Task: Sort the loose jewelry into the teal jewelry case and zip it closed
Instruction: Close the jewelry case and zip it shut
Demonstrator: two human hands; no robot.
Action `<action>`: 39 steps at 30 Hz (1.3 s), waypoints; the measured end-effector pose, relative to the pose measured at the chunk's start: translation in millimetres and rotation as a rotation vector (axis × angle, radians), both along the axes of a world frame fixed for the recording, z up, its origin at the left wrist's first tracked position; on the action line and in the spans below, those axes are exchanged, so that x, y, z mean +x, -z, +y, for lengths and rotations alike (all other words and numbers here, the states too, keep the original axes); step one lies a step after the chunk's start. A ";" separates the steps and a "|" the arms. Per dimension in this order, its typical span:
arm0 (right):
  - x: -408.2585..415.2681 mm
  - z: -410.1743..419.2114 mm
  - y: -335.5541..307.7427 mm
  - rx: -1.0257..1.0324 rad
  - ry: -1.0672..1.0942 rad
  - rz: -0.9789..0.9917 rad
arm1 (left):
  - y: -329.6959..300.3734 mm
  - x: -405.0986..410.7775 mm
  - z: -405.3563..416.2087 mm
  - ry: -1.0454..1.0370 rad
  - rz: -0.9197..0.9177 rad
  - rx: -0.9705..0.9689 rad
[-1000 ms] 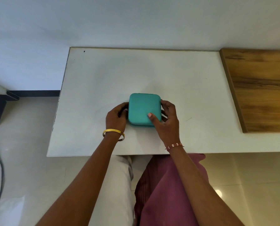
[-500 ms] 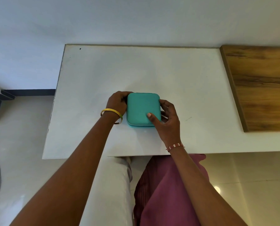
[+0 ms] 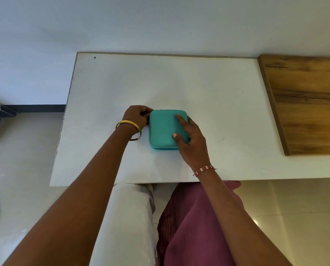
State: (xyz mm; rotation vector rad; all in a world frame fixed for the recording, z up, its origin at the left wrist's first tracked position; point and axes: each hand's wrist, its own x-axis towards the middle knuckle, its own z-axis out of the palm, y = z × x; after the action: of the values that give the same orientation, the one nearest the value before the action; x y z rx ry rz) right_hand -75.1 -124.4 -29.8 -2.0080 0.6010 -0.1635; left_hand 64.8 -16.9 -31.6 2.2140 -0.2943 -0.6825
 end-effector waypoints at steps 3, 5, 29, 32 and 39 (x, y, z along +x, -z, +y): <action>2.1 1.3 -2.1 0.012 0.021 0.002 | 3.1 4.4 6.4 -0.101 0.053 -0.080; 2.7 3.3 -3.4 0.025 0.037 0.005 | 6.1 7.5 10.2 -0.127 0.055 -0.078; 4.7 9.2 -5.1 0.077 0.128 0.021 | 7.0 -25.4 3.3 -0.131 -0.341 0.067; 5.5 9.6 -5.6 0.084 0.140 0.024 | 5.5 -24.4 7.7 -0.026 -0.377 0.181; 5.8 11.2 -9.4 0.081 0.121 0.063 | 3.2 -56.9 32.8 0.129 -0.448 0.292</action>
State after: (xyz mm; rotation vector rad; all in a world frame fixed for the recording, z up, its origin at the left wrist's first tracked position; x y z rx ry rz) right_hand -69.3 -113.2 -20.4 -1.9048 0.7580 -0.1469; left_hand 7.9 15.9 -34.9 2.6370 -0.5991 -0.2992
